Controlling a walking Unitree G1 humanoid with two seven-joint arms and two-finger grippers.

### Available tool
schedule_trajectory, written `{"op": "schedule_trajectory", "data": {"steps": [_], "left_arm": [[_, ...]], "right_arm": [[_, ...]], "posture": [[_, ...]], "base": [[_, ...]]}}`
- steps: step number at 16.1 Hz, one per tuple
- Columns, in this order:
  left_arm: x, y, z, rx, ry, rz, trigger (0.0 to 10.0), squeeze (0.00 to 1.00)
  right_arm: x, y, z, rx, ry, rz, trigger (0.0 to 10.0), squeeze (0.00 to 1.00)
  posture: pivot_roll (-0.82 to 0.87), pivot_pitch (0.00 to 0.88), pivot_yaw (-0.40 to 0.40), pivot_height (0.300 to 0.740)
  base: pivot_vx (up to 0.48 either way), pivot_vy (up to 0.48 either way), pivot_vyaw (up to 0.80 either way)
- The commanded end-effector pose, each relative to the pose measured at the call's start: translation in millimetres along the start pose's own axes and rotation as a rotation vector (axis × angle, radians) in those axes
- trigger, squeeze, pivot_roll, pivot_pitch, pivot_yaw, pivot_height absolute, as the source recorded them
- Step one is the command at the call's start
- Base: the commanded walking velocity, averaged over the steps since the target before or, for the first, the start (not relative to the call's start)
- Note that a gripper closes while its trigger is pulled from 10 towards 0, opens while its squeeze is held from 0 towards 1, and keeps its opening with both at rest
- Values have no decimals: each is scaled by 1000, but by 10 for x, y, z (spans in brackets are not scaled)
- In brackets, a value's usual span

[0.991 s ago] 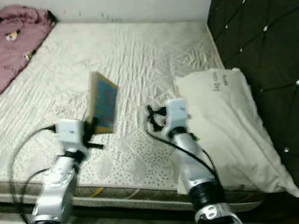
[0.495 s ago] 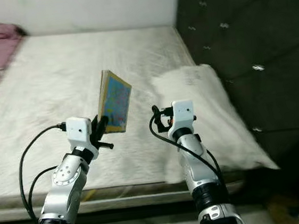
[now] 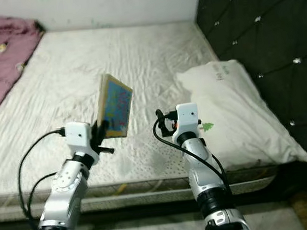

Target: Clean up the room

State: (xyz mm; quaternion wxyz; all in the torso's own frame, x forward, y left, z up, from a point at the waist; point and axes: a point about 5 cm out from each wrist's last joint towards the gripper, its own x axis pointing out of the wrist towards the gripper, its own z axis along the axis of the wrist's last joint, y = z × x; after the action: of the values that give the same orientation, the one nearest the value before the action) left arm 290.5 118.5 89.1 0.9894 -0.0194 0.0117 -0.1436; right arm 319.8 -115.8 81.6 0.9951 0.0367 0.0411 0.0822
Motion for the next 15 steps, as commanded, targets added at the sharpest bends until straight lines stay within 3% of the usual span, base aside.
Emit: {"op": "schedule_trajectory", "data": {"steps": [1,13,15], "left_arm": [[10,84,147,15,-72,20,10000,0],[-18,130,124,5,-62,27,10000,0],[-21,131,123,5,-63,27,10000,0]], "right_arm": [[32,67,58,6,-19,22,10000,0],[31,79,46,6,-13,25,10000,0],[30,79,45,6,-14,26,10000,0]], "posture": [[96,0,8,740],[102,0,8,740],[101,0,8,740]], "base": [[0,0,0],[0,0,-37],[294,0,-213]]}}
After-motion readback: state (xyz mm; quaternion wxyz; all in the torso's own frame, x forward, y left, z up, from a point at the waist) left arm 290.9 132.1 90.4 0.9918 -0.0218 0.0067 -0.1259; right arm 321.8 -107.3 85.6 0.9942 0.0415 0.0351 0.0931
